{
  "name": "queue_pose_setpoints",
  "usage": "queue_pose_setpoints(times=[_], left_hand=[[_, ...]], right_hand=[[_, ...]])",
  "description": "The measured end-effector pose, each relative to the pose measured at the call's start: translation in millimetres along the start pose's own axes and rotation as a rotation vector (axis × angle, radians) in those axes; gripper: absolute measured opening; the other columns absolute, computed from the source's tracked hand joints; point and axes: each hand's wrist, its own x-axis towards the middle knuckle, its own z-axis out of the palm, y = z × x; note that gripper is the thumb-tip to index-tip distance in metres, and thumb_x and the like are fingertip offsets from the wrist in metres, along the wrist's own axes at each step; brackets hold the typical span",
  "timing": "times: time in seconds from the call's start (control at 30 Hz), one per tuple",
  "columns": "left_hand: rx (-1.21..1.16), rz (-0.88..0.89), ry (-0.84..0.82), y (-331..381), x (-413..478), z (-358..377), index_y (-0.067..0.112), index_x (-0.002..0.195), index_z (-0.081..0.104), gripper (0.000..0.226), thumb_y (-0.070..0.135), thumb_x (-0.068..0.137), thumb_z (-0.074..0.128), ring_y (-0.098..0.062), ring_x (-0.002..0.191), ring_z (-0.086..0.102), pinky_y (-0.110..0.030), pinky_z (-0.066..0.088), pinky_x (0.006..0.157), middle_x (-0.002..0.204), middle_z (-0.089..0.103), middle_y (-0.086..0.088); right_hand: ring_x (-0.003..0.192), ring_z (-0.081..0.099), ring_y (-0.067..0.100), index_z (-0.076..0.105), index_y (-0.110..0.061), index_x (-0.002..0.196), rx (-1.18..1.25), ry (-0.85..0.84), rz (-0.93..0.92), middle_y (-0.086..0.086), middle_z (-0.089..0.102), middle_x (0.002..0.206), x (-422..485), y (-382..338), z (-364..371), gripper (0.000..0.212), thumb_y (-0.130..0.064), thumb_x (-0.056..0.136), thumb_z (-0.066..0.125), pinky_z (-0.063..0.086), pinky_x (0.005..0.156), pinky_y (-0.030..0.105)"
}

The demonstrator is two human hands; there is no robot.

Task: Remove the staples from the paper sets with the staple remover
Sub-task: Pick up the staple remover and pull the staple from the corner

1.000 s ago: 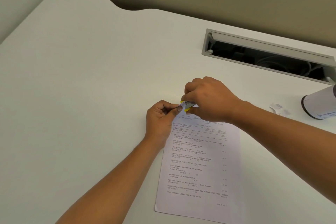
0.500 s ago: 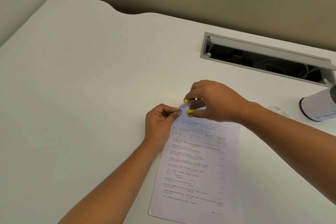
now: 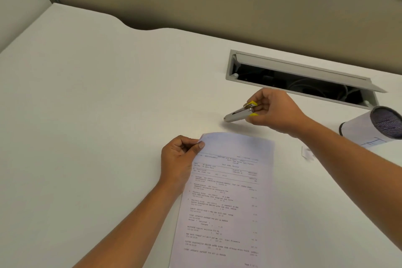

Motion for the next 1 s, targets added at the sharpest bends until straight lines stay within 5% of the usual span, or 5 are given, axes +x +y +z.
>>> queue_pose_setpoints(times=[0.23,0.5,0.8,0.93,1.0], left_hand=[[-0.003,-0.005,0.005,-0.4,1.3,0.5,0.011,0.076,0.069,0.016,-0.003,0.079,0.076,-0.008,0.069,0.066,-0.022,0.056,0.069,0.069,0.071,0.007],[0.012,-0.03,0.01,-4.9,4.4,-0.3,0.014,0.073,0.069,0.018,-0.002,0.078,0.077,-0.015,0.071,0.065,-0.033,0.055,0.075,0.071,0.071,0.005],[0.002,-0.061,0.012,-1.7,3.2,0.5,0.016,0.074,0.07,0.016,0.001,0.078,0.077,-0.028,0.082,0.063,-0.05,0.053,0.089,0.08,0.071,-0.005],[-0.003,-0.042,-0.041,12.0,-15.1,3.5,0.012,0.085,0.071,0.011,0.003,0.08,0.075,-0.026,0.082,0.067,-0.044,0.057,0.083,0.083,0.073,-0.005],[-0.003,-0.006,-0.111,24.6,-32.3,5.2,0.013,0.093,0.074,0.014,0.007,0.08,0.074,-0.026,0.085,0.069,-0.042,0.059,0.08,0.088,0.074,-0.007]], right_hand=[[0.081,0.071,0.011,0.07,-0.014,0.1,0.214,0.057,0.081,0.009,0.074,0.098,4.4,43.2,0.8,0.036,0.004,0.071,0.083,0.055,0.076,0.031],[0.095,0.064,0.013,0.073,-0.019,0.112,-0.139,0.137,0.058,-0.002,0.071,0.108,8.9,65.4,2.6,0.048,-0.016,0.067,0.089,0.046,0.082,0.017],[0.117,0.056,0.017,0.063,-0.02,0.129,-0.206,0.141,0.124,-0.001,0.062,0.13,2.4,64.2,0.4,0.068,-0.031,0.067,0.09,0.04,0.099,0.024],[0.114,0.057,0.014,0.067,-0.035,0.112,-0.157,0.338,0.168,-0.01,0.065,0.123,-33.2,39.5,5.0,0.039,-0.047,0.077,0.078,0.042,0.101,0.044],[0.102,0.062,0.012,0.071,-0.032,0.1,-0.027,0.381,0.174,-0.013,0.069,0.111,-64.4,16.2,9.6,0.019,-0.041,0.084,0.073,0.047,0.094,0.04]])
